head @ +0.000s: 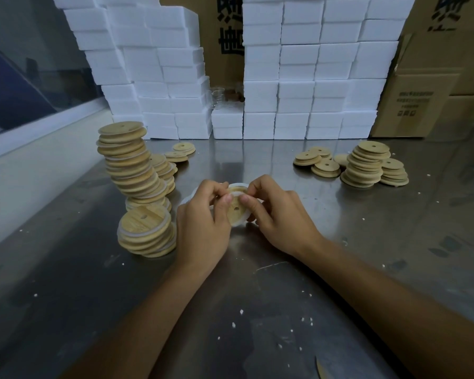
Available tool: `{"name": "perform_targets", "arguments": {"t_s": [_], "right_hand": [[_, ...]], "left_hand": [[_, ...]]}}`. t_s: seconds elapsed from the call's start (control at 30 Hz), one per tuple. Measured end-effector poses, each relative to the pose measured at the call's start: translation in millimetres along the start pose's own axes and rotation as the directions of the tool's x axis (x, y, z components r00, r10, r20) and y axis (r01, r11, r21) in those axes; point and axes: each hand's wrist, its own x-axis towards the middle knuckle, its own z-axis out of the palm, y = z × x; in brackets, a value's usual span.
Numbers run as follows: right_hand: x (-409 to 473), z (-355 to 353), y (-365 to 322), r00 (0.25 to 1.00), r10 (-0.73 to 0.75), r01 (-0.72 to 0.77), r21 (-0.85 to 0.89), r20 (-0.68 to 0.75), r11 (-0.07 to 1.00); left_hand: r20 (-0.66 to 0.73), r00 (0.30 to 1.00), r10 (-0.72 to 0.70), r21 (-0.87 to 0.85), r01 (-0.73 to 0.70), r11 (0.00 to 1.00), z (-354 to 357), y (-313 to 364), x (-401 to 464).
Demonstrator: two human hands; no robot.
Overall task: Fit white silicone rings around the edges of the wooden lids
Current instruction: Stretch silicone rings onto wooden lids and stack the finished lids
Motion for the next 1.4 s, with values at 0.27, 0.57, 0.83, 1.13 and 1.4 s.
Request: {"name": "perform_targets", "arguments": {"t_s": [0.27, 0.57, 0.83, 1.13, 1.4], "right_hand": [[1, 0, 0, 0.999, 0.029, -0.030, -0.021, -0.025, 0.999], [3, 1, 8, 0.993, 0.118, -0.116, 0.125, -0.010, 0.985], [5, 1, 9, 0.976, 0.217, -0.212, 0.257, 0.010, 0.943], [6, -1, 7, 0.966, 0.252, -0.259, 0.299, 0.061, 0.919], [4, 0, 5, 0.976, 0.219, -0.208, 0.248, -0.015, 0.946]], "left_hand": [[-0.006, 0.998, -0.063, -0.005, 0.063, 0.998, 3, 4, 0], [0.006, 0.973, -0.229, -0.113, 0.228, 0.967, 2, 6, 3], [0.067, 0.954, -0.292, -0.164, 0.299, 0.940, 1, 2, 5], [0.134, 0.938, -0.320, -0.222, 0.343, 0.913, -4, -9, 8], [0.104, 0.991, -0.082, 0.043, 0.078, 0.996, -9, -7, 9]]}}
